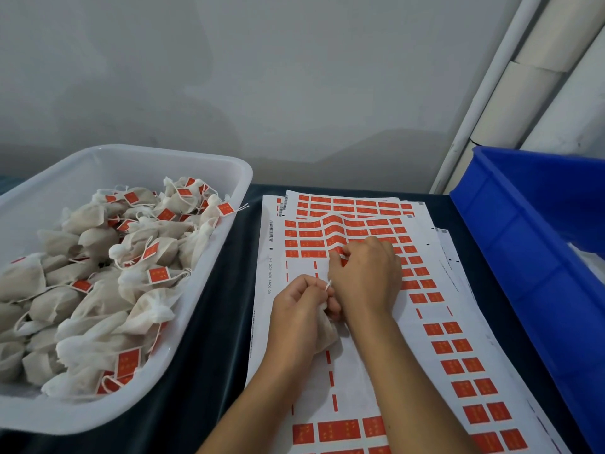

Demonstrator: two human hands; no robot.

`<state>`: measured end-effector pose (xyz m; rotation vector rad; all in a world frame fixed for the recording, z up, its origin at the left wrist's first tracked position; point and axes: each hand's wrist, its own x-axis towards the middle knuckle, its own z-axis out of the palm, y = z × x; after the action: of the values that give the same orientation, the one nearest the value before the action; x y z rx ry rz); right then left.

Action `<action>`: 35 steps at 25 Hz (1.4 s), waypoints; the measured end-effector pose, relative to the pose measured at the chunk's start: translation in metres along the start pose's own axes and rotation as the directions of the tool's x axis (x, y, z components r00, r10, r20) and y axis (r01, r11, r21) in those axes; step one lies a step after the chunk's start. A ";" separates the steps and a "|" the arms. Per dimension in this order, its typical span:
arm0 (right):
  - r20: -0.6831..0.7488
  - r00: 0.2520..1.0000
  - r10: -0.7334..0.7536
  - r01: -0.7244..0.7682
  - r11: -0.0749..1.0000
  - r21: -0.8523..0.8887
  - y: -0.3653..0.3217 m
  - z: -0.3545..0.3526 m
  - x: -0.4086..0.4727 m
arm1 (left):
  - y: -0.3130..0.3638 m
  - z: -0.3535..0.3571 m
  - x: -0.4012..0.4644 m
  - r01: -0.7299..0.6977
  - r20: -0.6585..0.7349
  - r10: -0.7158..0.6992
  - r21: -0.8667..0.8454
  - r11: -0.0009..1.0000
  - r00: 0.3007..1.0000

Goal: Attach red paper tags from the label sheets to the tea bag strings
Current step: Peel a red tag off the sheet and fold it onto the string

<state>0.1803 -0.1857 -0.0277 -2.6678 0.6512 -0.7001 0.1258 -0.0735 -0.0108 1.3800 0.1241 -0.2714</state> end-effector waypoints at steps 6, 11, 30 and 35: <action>0.041 0.999 -0.002 -0.001 0.996 0.084 -0.001 -0.003 0.002 | -0.003 -0.001 0.002 -0.006 -0.006 0.006 0.033 0.999 1.000; 0.048 0.998 0.050 -0.057 0.986 0.156 -0.001 -0.001 0.003 | -0.004 -0.001 0.003 0.000 -0.006 0.000 0.014 1.000 1.000; -0.003 1.000 0.007 -0.007 0.989 0.150 0.002 0.007 0.004 | 0.001 -0.001 -0.001 0.006 -0.008 -0.006 0.047 0.999 1.000; 0.022 0.992 -0.127 0.125 0.989 0.077 -0.002 0.004 0.010 | 0.001 0.001 0.000 0.018 -0.028 -0.017 0.026 0.999 0.999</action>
<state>0.1908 -0.1880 -0.0261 -2.6610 0.4433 -0.7059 0.1259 -0.0741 -0.0093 1.4099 0.1567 -0.2694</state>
